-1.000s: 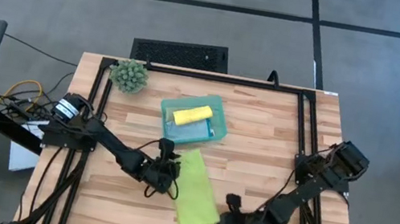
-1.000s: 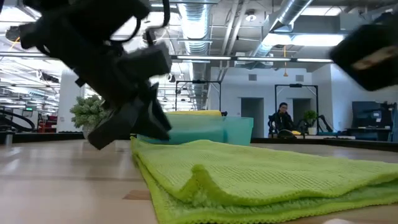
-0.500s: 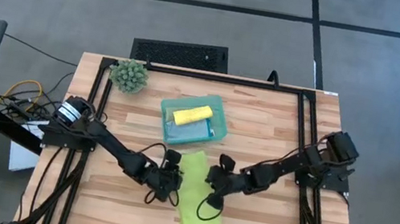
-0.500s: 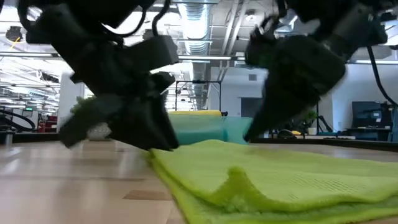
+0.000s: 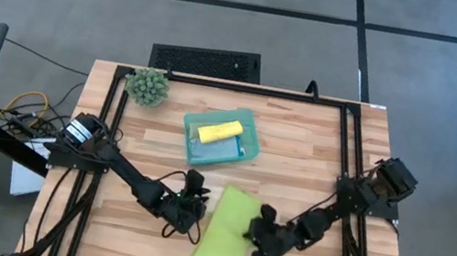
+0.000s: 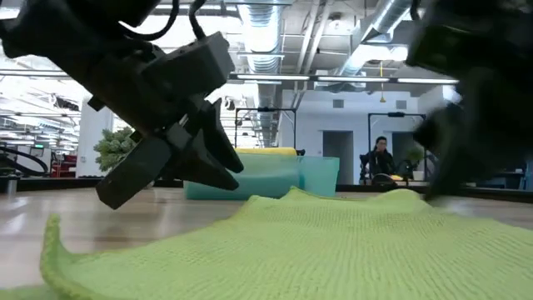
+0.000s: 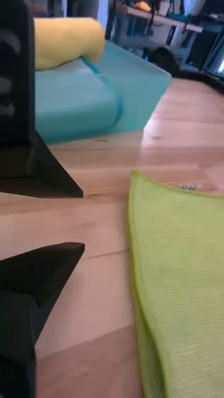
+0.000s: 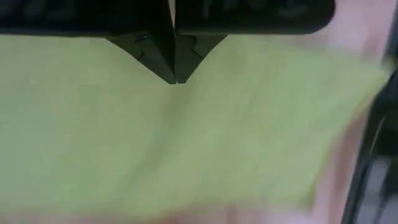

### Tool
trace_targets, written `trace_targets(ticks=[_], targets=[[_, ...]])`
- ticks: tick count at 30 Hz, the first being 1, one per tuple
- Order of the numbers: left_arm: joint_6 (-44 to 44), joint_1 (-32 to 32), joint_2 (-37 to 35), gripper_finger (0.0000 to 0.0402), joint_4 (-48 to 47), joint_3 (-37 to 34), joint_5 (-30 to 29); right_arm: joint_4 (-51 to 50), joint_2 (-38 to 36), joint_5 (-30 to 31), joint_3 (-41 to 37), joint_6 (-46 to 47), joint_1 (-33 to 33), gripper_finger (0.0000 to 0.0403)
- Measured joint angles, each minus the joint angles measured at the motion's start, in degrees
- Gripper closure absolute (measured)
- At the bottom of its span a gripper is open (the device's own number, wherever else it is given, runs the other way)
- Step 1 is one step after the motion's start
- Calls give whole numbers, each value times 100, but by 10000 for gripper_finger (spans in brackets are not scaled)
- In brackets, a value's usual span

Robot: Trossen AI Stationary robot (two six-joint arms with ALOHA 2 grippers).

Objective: Fold microfiber towels
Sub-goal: Fold the light green towel

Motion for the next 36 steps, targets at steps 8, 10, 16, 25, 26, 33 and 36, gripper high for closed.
trace_targets(ticks=[8,10,16,25,26,33,36], targets=[[-320,282,-6,283,83,5,1263,-112,44,639,42,-170,-904,389],[-332,362,0,283,243,5,1780,-200,55,563,5,-181,-1185,390],[-341,367,22,283,569,9,2032,-180,52,591,-172,-814,-1816,385],[-363,326,25,283,841,9,1855,-234,-328,1362,-164,-1489,-1539,392],[-364,326,25,283,900,9,1956,-337,-445,1262,-164,-1489,-1456,391],[-194,334,25,283,1541,12,2346,-650,-706,124,-159,-950,-708,380],[-111,409,25,283,1504,12,2585,-668,-362,176,-160,-877,-661,385]])
